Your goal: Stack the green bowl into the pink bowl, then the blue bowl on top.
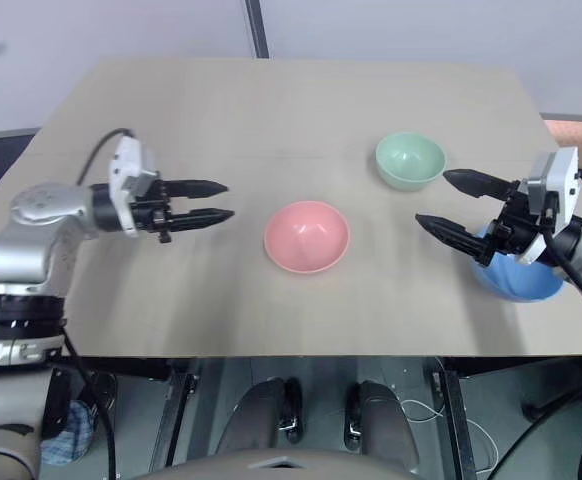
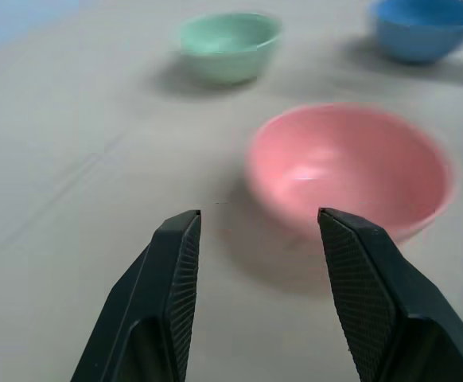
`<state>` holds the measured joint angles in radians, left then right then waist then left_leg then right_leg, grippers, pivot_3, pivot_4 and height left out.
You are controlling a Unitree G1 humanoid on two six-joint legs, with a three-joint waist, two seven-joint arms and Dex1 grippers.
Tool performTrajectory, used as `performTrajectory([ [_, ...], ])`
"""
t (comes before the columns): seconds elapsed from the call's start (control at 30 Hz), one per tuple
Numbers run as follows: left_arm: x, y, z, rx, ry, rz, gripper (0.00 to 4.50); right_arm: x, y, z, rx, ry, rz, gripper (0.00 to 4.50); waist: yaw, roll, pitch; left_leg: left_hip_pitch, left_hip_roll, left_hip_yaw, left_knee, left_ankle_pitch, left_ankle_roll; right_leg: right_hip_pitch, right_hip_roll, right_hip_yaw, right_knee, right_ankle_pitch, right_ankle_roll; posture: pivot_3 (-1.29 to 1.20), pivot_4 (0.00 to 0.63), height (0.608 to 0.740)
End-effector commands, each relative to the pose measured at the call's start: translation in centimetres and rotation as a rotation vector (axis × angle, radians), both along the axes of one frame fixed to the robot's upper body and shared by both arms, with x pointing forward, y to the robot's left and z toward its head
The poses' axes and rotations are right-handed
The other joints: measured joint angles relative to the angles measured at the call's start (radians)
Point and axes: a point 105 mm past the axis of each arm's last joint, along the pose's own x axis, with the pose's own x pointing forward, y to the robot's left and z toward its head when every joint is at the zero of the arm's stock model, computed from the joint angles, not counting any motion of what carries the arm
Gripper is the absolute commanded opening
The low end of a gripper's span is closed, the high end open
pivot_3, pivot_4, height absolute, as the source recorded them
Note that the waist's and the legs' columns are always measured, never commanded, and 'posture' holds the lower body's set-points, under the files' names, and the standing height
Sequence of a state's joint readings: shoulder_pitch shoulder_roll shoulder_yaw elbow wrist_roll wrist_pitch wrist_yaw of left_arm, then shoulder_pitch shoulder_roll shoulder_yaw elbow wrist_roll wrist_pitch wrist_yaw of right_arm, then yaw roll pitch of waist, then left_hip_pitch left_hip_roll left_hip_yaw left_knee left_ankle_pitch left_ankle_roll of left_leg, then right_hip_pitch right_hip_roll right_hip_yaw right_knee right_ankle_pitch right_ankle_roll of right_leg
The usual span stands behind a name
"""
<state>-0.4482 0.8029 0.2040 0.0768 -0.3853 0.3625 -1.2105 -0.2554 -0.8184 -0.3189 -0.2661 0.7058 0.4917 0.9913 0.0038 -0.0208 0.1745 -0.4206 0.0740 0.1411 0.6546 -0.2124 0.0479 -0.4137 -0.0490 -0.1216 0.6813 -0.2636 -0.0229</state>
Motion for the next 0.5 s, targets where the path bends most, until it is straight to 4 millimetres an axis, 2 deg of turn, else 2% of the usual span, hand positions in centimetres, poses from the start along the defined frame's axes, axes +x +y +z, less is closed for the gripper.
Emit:
performTrajectory([
  [0.03, -0.7, 1.5, 2.5, -0.008, -0.118, 0.082, 2.47, 1.1, -0.1, 0.5, -0.056, -0.024, -0.024, 4.5, 0.003, 0.0, 0.0, 0.0, 0.0, 0.0, 0.0, 0.0, 0.0, 0.0, 0.0, 0.0, 0.0, 0.0, 0.0, 0.0, 0.15, 0.74],
  [0.2, -1.5, 2.6, 2.6, -0.058, -0.123, 0.143, 2.47, 4.4, 0.6, 0.3, -0.202, -0.031, -0.054, 4.5, 0.005, 0.0, 0.0, 0.0, 0.0, 0.0, 0.0, 0.0, 0.0, 0.0, -0.001, -0.001, 0.0, 0.0, 0.0, 0.0, 0.15, 0.74],
  [0.33, -1.8, 2.3, 2.3, -0.068, -0.122, 0.147, 2.47, 7.6, 1.7, 0.5, -0.282, -0.033, -0.078, 4.5, 0.0, 0.0, 0.0, 0.001, 0.0, 0.0, -0.001, 0.0, 0.0, 0.0, -0.002, -0.001, 0.001, 0.0, 0.0, 0.0, 0.15, 0.74],
  [0.5, -2.0, 1.8, 2.5, -0.077, -0.127, 0.136, 2.47, 11.2, 3.4, -0.6, -0.428, 0.004, -0.096, 4.5, -0.013, 0.0, 0.0, 0.0, 0.0, 0.001, -0.001, 0.0, 0.0, -0.001, -0.002, -0.001, 0.001, 0.001, -0.002, 0.0, 0.15, 0.74],
])
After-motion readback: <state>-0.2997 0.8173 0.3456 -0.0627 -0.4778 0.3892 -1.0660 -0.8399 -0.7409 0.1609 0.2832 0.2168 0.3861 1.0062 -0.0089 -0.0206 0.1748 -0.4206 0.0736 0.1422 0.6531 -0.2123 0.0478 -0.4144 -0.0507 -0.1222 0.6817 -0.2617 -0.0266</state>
